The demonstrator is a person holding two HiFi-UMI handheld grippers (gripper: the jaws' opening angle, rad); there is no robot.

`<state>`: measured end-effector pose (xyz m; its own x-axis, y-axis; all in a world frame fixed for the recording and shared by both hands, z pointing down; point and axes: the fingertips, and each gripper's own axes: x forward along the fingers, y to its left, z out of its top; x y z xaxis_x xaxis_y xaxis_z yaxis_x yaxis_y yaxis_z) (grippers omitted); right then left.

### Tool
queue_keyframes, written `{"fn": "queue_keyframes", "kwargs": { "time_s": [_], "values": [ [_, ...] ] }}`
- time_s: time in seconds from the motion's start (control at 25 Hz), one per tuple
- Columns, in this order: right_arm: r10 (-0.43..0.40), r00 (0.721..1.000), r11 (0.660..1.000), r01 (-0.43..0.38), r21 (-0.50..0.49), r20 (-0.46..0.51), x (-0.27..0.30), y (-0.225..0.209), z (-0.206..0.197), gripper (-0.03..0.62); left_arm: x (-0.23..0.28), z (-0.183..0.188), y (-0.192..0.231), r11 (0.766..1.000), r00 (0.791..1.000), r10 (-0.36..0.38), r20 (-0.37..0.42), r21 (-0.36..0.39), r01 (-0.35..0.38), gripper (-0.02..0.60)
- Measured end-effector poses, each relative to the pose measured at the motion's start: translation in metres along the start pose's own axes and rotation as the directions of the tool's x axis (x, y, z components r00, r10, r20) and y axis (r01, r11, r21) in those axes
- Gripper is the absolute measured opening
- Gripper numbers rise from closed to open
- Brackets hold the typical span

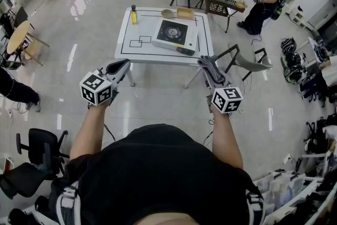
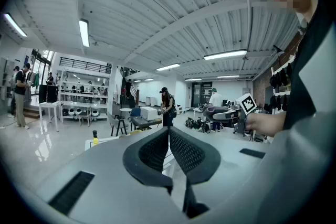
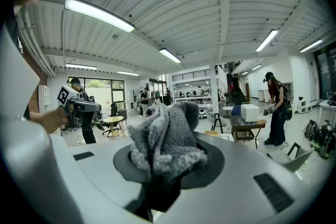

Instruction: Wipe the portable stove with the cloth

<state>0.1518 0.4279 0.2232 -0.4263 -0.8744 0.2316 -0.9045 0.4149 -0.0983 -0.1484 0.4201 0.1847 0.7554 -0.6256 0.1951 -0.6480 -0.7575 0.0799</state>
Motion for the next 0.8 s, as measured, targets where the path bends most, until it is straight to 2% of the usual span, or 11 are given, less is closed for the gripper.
{"fn": "queue_keyframes", "kwargs": {
  "time_s": [0.36,0.6,0.8],
  "values": [
    [-0.032,0.999,0.999,0.033,0.014,-0.002,0.016,0.019,-0.007,0.117,-0.012,-0.012,0.03,1.0,1.0,-0.021,-0.011,-0.002,0.021,0.026],
    [-0.052,0.999,0.998,0.052,0.025,0.004,0.034,0.01,0.0,0.117,-0.011,-0.011,0.053,1.0,1.0,-0.006,-0.012,-0.001,0.006,0.026],
    [-0.054,0.999,0.998,0.054,0.03,-0.002,0.06,-0.004,0.0,0.117,0.009,-0.013,0.075,1.0,1.0,0.003,-0.027,-0.001,-0.003,0.026]
  ]
}}
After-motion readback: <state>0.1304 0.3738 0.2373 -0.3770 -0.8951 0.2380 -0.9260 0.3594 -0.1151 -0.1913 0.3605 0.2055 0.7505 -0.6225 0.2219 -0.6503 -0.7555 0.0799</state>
